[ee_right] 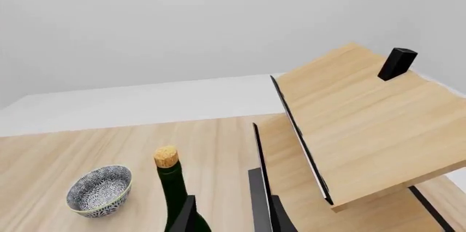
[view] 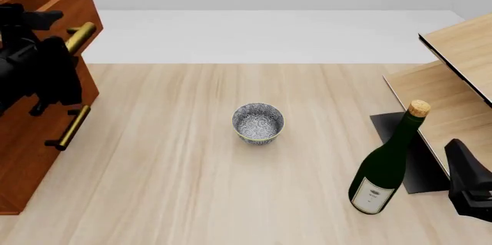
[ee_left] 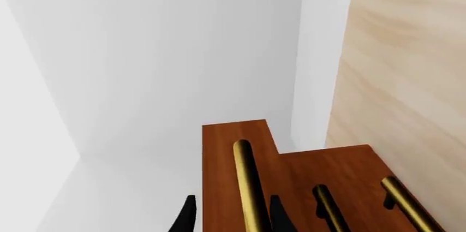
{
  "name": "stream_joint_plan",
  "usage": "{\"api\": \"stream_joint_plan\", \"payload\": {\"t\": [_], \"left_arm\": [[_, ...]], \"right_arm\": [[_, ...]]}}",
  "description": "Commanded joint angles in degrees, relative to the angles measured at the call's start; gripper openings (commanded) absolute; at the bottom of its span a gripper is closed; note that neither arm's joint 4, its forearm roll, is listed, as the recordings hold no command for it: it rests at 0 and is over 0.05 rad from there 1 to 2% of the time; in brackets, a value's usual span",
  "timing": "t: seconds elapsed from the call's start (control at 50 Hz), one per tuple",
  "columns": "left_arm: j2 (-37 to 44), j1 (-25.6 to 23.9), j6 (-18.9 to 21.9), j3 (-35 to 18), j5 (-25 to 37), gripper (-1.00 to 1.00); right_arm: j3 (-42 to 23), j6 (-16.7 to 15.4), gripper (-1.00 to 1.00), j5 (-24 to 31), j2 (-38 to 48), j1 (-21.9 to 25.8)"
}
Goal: Close the bottom drawer of the cabinet and open the top drawer.
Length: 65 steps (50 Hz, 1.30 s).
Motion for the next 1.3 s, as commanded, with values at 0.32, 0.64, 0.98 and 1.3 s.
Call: {"api": "stream_joint_plan", "payload": {"t": [0.32, 0.64, 0.98, 1.3], "left_arm": [[-0.8, -0.3, -0.5, 0.4, -0.5, 1.0], [-1.7, -1.2, -2.2, 1.0, 0.6, 1.0], [-2.2, -1.7, -2.9, 2.2, 0.6, 1.0], [-1.7, -2.4, -3.7, 2.8, 0.7, 1.0]], "right_arm": [[0.0, 0.1, 1.0, -0.1, 0.1, 0.0], [0.0, 0.3, 1.0, 0.0, 0.1, -0.1], [-0.1, 0.4, 1.0, 0.6, -0.5, 0.0], [0.0, 0.6, 1.0, 0.5, -0.4, 0.0]]}}
